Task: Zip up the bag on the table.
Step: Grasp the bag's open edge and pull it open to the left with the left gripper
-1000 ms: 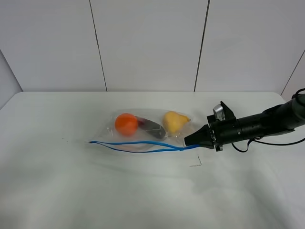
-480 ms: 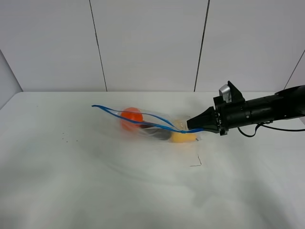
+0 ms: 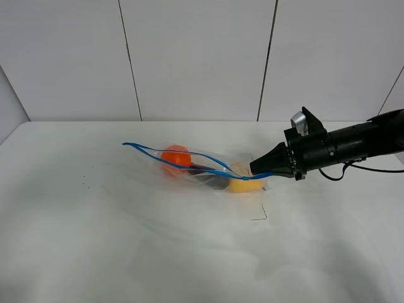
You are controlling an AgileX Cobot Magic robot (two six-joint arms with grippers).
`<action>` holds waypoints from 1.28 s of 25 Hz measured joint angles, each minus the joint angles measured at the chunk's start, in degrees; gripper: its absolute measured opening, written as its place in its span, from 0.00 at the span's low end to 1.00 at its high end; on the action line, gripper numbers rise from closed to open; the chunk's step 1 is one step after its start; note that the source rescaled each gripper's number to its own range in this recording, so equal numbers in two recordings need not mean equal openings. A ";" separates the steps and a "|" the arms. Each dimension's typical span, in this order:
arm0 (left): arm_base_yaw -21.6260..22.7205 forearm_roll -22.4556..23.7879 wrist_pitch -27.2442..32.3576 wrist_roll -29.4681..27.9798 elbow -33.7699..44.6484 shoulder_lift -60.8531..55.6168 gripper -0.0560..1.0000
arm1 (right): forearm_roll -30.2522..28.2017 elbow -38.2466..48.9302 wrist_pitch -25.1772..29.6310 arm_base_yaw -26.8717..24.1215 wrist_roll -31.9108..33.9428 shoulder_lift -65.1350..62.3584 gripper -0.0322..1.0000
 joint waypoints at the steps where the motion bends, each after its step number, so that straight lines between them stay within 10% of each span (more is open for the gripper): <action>1: 0.00 0.47 -1.84 0.79 -1.61 3.04 0.96 | 0.00 0.00 0.00 0.00 0.11 0.00 0.03; 11: -5.30 -7.13 -7.90 15.72 -12.82 20.18 0.94 | -0.14 0.00 -0.24 0.00 0.26 0.00 0.03; 18: -15.98 0.24 -10.19 17.15 -13.05 24.94 0.93 | -0.14 0.00 -0.24 0.00 0.26 0.00 0.03; 25: -33.39 20.87 -13.01 8.71 -13.05 33.06 0.93 | -0.14 0.00 -0.67 0.00 1.65 0.00 0.03; 32: -58.13 57.21 -12.57 -18.64 -13.05 44.45 0.93 | -0.14 0.00 -0.73 0.00 2.44 0.00 0.03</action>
